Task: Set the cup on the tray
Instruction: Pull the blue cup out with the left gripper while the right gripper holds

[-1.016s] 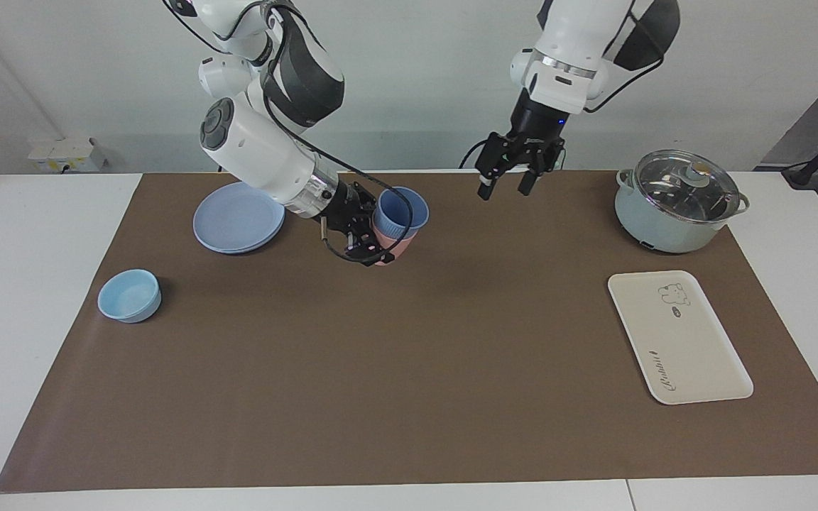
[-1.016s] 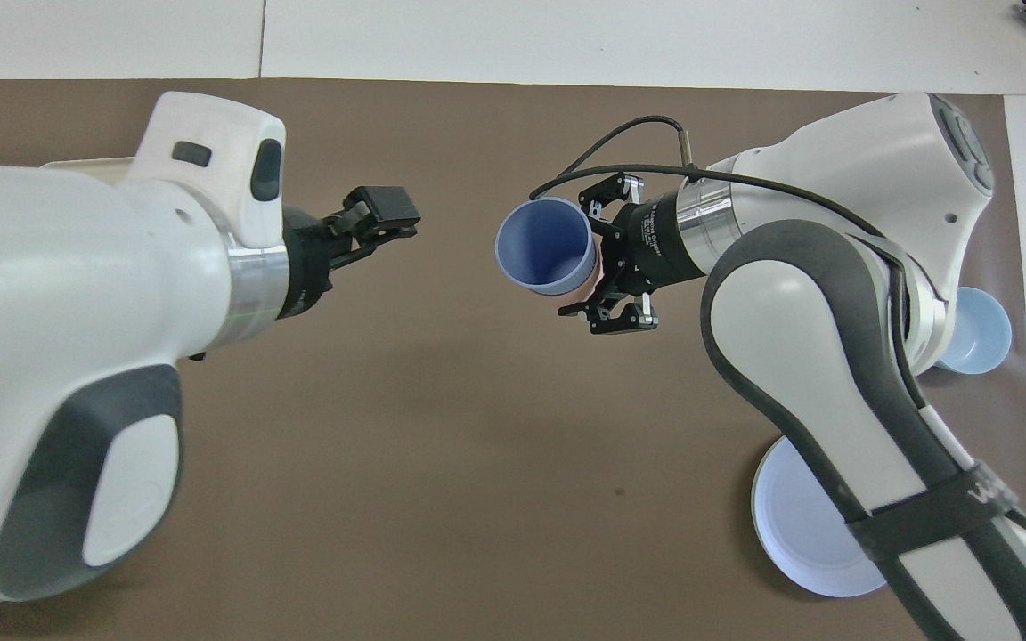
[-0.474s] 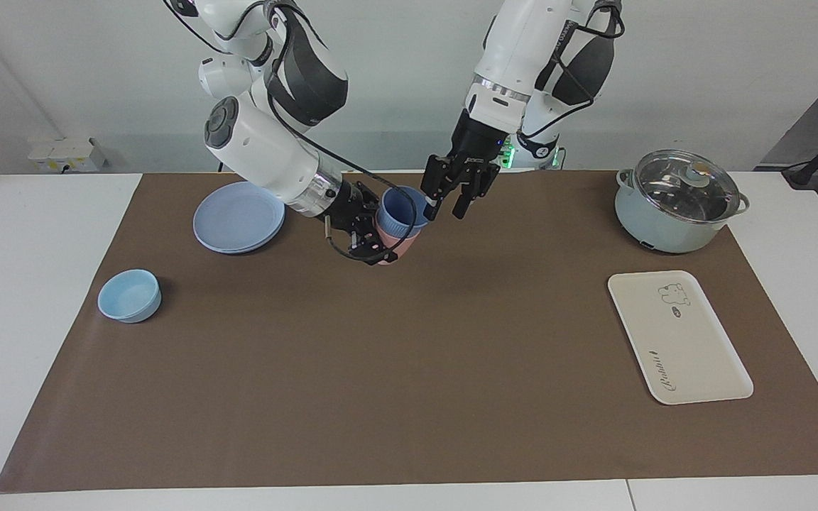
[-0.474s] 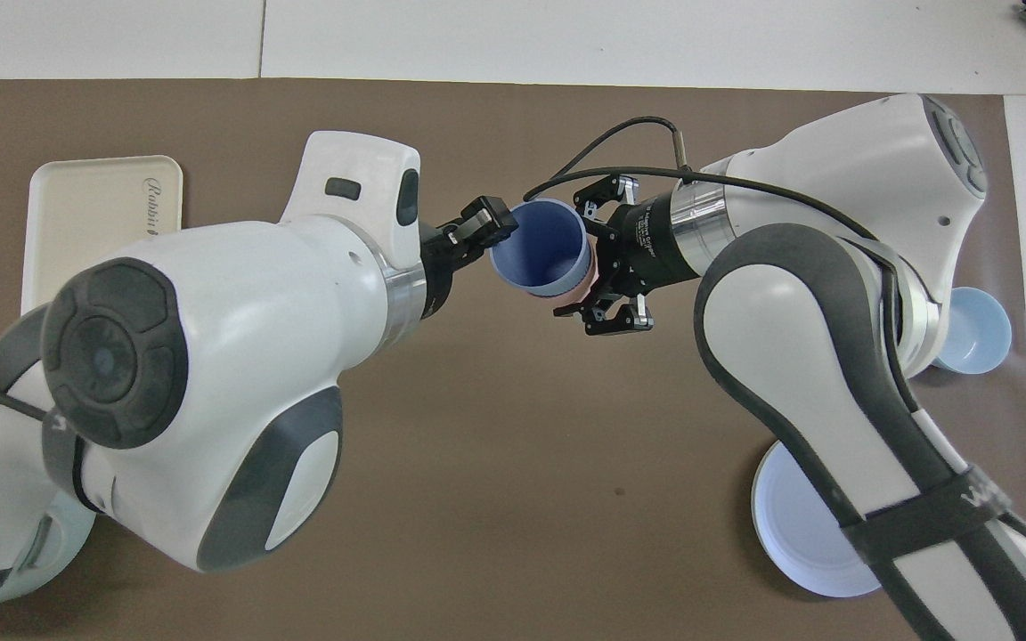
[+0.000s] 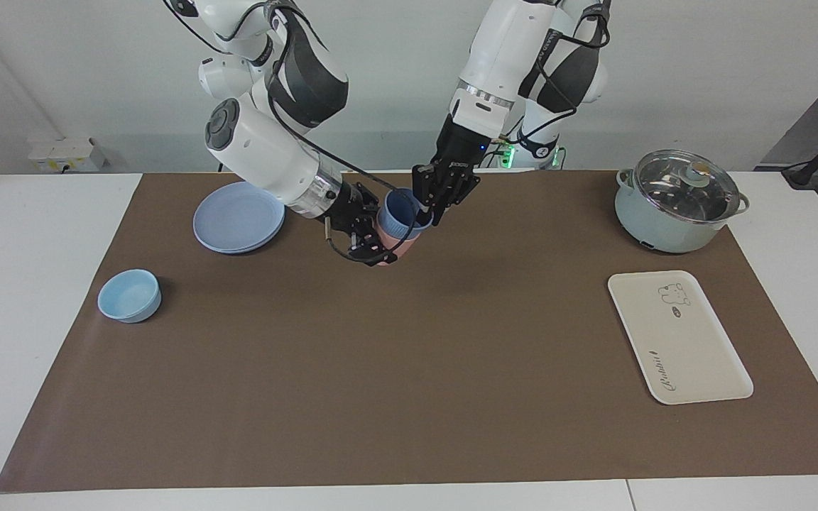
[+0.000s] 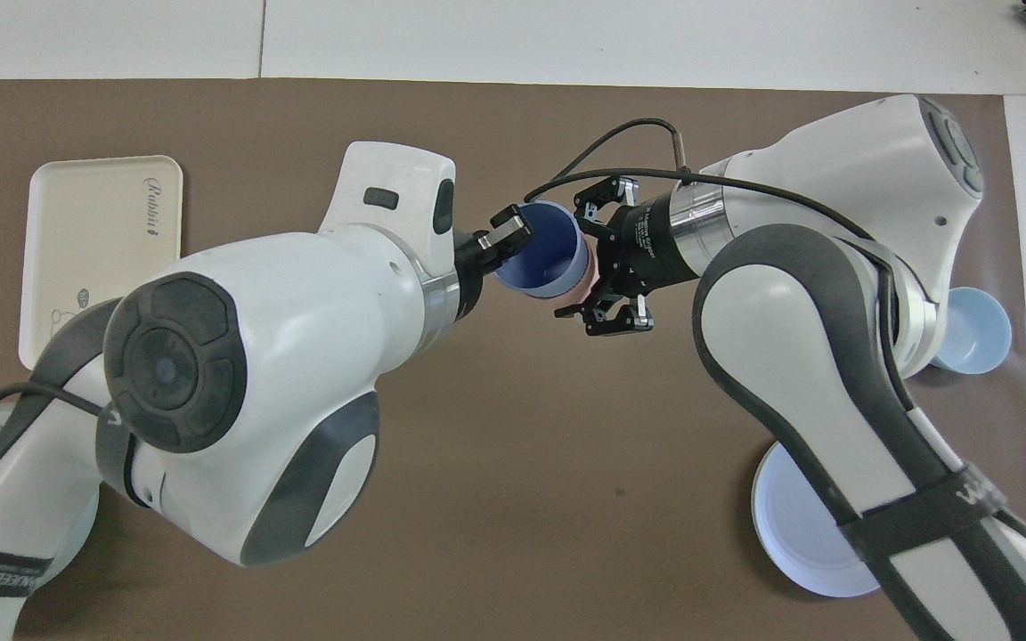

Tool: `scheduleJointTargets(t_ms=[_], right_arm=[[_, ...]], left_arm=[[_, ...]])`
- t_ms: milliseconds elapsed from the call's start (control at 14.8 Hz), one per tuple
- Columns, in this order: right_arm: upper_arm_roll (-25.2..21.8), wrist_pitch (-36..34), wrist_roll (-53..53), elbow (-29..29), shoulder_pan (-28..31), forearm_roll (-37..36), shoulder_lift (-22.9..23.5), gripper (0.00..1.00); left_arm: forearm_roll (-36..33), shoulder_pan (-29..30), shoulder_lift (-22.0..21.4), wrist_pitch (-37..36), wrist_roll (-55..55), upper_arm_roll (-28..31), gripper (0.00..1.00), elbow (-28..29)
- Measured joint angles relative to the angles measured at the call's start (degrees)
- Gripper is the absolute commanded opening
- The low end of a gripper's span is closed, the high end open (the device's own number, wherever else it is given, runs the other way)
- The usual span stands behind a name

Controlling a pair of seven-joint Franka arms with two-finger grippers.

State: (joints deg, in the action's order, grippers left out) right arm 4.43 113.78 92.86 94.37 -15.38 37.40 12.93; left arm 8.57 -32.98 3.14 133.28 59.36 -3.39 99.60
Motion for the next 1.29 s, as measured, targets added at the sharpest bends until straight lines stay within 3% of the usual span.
scheduleJointTargets(t_ms=[339,745,1016,1286], right_arm=[[-0.5,0.3,0.2,-0.1,0.1,-0.6,0.2,0.0],[-0.4,-0.3,0.0,-0.2,0.3,-0.6,0.2,0.0],[-0.5,-1.6,-4.0,0.3,2.8,-0.1,0.3,0.0],[-0.6,-1.6,-17.3,3.0,7.7,5.7,3.8,0.0]], left_arm=[[0.0,-0.5,0.1,-0.9,0.3,0.0,0.0,-0.8],[0.0,-0.1,0.5,-12.7,0.6,2.1,0.0,-9.7],[-0.5,7.0,0.1,-24.1,-2.2,3.1,0.0,-15.0],[-0.6,17.4,-1.3,-27.0,-14.0,3.2,0.0,-15.0]])
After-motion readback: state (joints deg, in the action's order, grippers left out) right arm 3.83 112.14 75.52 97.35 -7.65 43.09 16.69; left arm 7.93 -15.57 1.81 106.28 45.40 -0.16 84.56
